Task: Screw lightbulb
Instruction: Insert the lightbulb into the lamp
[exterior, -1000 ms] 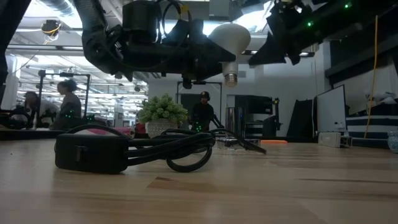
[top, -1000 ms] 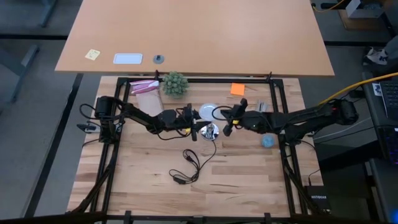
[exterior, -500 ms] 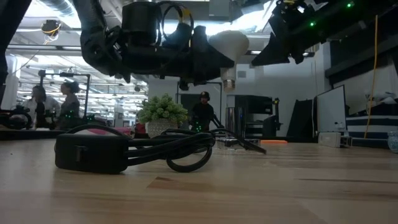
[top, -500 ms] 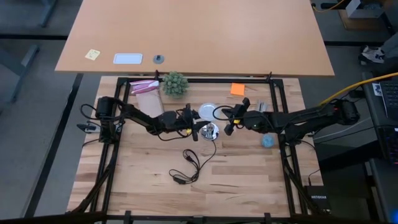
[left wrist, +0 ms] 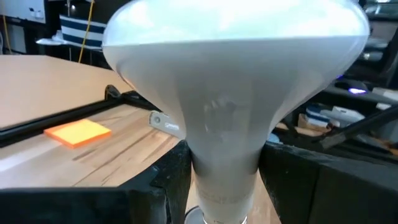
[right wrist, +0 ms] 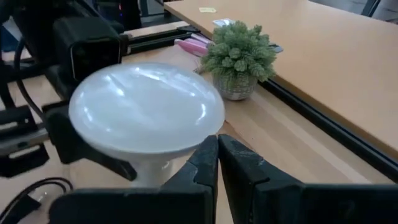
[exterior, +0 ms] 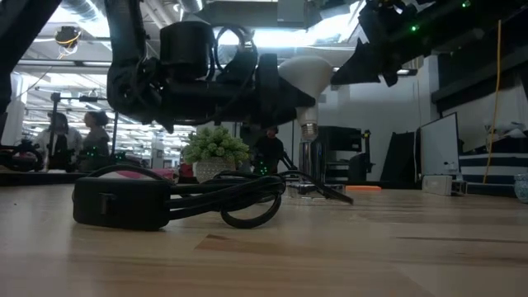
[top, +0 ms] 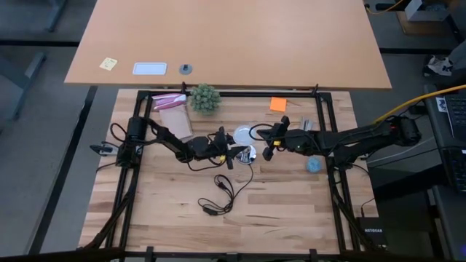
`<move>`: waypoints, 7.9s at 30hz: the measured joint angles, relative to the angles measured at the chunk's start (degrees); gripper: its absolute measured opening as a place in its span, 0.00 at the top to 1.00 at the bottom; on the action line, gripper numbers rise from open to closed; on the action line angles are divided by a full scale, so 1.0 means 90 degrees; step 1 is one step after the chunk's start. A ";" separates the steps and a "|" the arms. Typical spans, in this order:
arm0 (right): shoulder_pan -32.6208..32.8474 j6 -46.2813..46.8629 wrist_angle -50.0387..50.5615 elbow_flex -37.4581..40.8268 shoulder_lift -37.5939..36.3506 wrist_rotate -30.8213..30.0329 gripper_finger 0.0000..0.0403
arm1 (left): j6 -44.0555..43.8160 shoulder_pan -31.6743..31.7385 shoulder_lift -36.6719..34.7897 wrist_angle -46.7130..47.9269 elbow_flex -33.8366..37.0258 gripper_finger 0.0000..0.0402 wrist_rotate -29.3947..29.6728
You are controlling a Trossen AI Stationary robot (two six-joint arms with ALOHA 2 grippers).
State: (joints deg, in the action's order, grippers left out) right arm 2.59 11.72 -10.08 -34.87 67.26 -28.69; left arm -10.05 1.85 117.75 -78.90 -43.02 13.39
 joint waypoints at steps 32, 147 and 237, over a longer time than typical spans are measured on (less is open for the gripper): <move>0.0000 0.0000 -0.0064 -0.0002 0.0015 0.0968 0.94 | 0.0701 0.0000 -0.0015 0.0795 -0.0020 0.61 0.0000; 0.0884 0.3357 -0.0491 0.0000 0.2529 0.2639 0.94 | 0.1130 0.0019 -0.0012 0.1086 -0.0017 0.61 -0.0007; 0.1032 0.3002 0.0455 0.0007 0.2569 -0.0704 0.94 | 0.1121 0.0019 -0.0012 0.1502 -0.0018 0.61 -0.0019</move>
State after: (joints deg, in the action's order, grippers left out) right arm 11.88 38.74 -5.99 -34.81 90.39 -35.03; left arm 0.03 2.02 117.64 -65.38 -43.18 13.21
